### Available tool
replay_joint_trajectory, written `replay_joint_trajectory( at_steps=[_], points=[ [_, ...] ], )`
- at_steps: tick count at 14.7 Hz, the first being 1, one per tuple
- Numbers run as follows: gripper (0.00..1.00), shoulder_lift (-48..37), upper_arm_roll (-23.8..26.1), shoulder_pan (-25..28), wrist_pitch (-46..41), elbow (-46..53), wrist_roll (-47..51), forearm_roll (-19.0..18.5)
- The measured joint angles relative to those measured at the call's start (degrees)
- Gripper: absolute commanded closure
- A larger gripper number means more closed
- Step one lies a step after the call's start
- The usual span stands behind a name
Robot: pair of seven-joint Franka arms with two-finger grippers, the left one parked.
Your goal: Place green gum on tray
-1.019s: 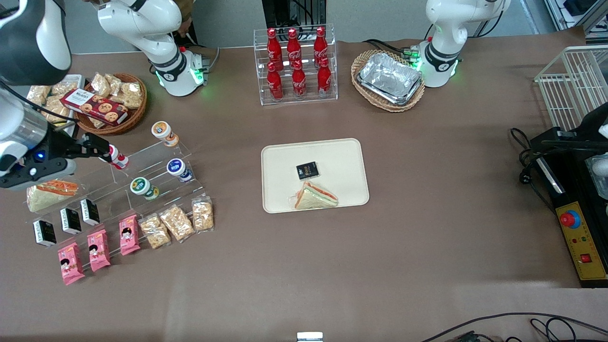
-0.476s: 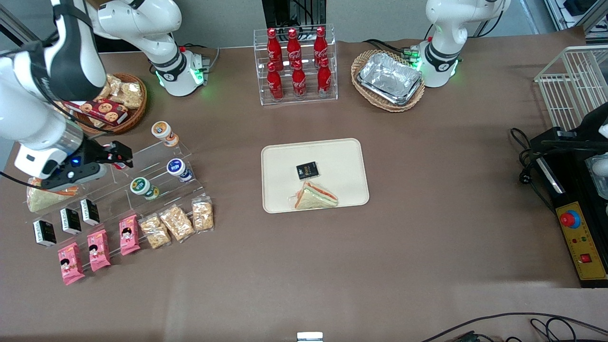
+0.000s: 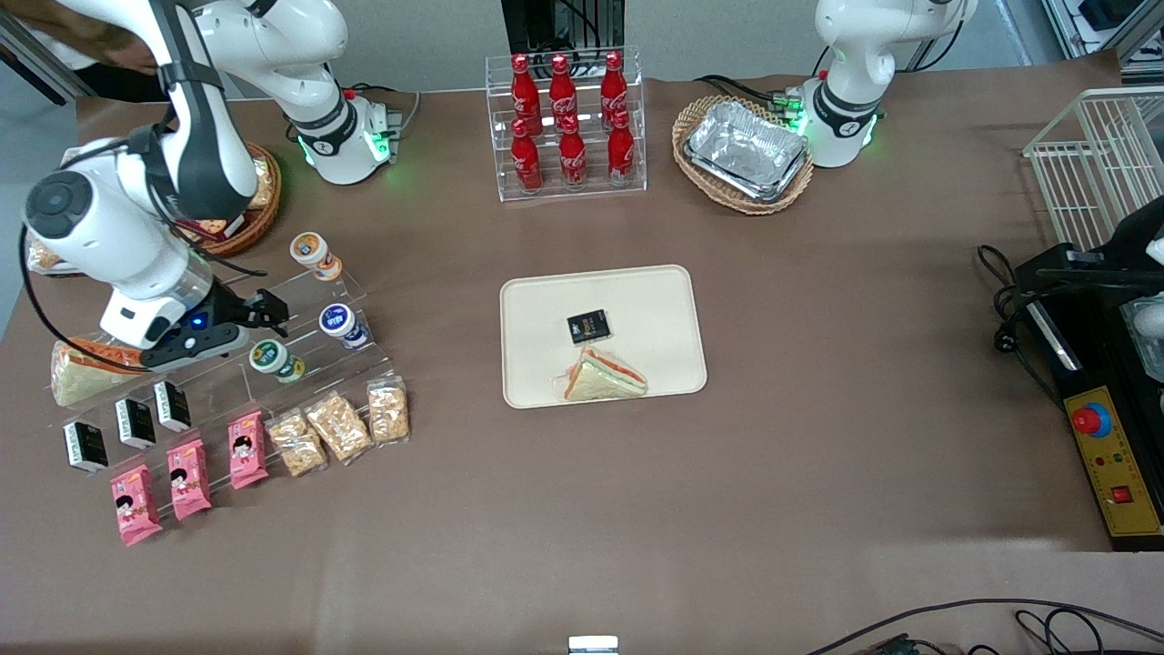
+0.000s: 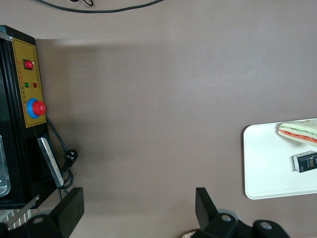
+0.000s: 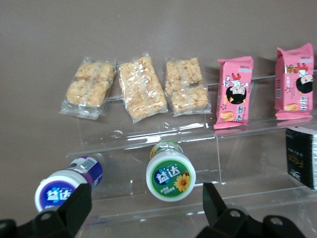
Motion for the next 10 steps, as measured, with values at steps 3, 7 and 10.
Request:
replay_joint_trajectory(
  at_steps=[3,7,10],
  points=[
    [0.0,0.4,0.0,0.0,4.2,-3.0,0.0,0.0],
    [0.0,1.2,0.0,0.0,11.0,-7.7,0.0,0.0],
    [0.0,2.0,0.0,0.0,13.2,-9.1,0.0,0.0]
  ],
)
